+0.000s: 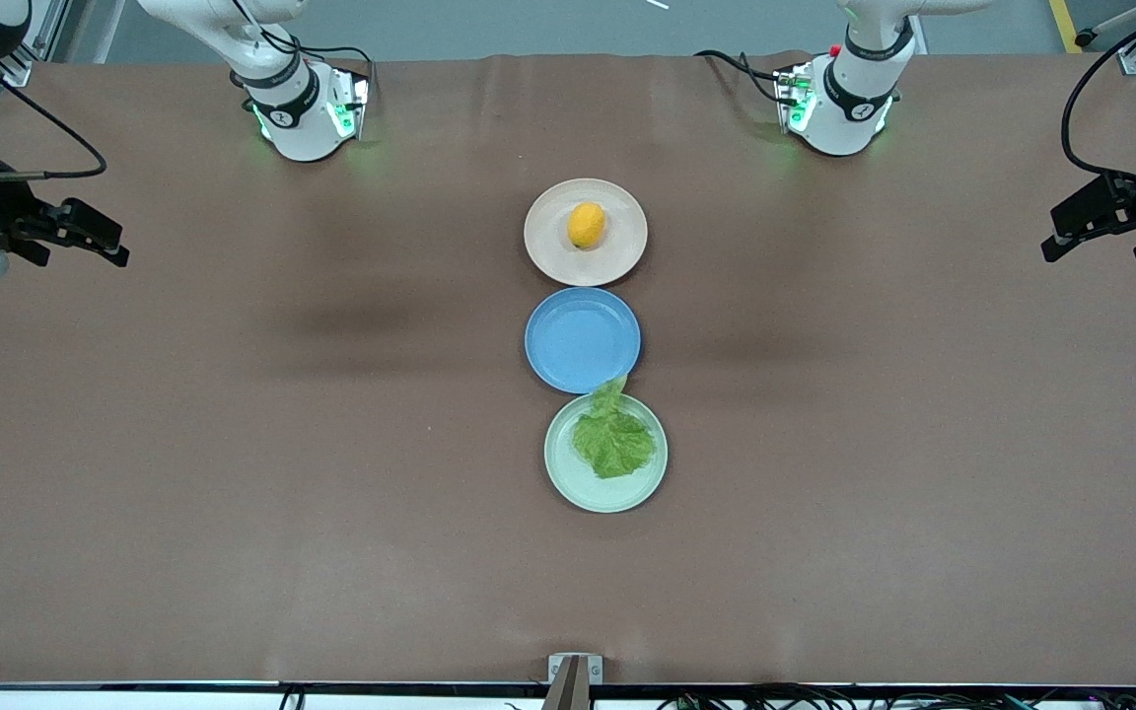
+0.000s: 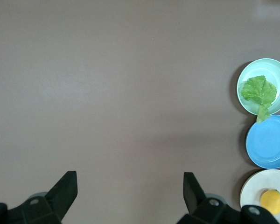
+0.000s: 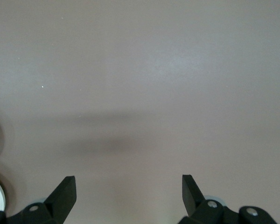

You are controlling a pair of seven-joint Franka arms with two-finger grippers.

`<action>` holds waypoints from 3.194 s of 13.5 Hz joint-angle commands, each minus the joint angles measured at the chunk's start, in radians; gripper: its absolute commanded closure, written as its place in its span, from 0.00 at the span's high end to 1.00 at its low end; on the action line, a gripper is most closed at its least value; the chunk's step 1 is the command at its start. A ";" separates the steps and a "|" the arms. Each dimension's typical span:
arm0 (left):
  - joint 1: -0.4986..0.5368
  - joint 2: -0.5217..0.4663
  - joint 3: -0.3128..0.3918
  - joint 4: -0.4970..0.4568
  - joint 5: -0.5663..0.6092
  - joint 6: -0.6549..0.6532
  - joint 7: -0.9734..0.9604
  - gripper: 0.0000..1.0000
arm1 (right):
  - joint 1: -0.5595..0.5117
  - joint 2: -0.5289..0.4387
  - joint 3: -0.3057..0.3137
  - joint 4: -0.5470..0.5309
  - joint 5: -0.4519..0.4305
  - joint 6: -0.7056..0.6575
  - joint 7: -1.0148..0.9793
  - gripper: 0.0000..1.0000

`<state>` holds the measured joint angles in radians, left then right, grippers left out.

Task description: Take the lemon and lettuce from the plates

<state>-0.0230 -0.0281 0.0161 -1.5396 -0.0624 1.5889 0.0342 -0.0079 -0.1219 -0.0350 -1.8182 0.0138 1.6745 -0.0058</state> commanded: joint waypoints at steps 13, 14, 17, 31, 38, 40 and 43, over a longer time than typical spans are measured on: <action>-0.026 0.184 -0.221 -0.007 -0.011 0.055 -0.282 1.00 | -0.014 0.016 0.015 0.010 0.005 -0.016 0.004 1.00; -0.047 0.232 -0.247 -0.007 -0.010 0.103 -0.366 1.00 | -0.012 0.016 0.015 0.011 0.005 -0.018 0.003 1.00; -0.165 0.362 -0.252 -0.007 -0.002 0.242 -0.583 1.00 | -0.012 0.016 0.015 0.016 0.005 -0.018 0.003 1.00; -0.402 0.781 -0.232 0.036 0.058 0.916 -1.427 1.00 | 0.080 0.205 0.023 0.062 0.008 -0.105 0.143 1.00; -0.419 0.843 -0.223 0.045 0.104 0.933 -1.499 0.90 | 0.391 0.070 0.026 -0.236 0.155 0.146 0.562 1.00; -0.419 0.846 -0.223 0.044 0.104 0.933 -1.499 0.80 | 0.564 0.079 0.024 -0.285 0.155 0.281 0.778 1.00; -0.422 0.852 -0.223 0.045 0.104 0.934 -1.499 0.67 | 0.770 0.142 0.024 -0.351 0.153 0.488 0.996 1.00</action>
<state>-0.4294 0.8096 -0.2187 -1.5172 0.0171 2.5168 -1.4367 0.6787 0.0053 0.0054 -2.1159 0.1635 2.0762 0.9045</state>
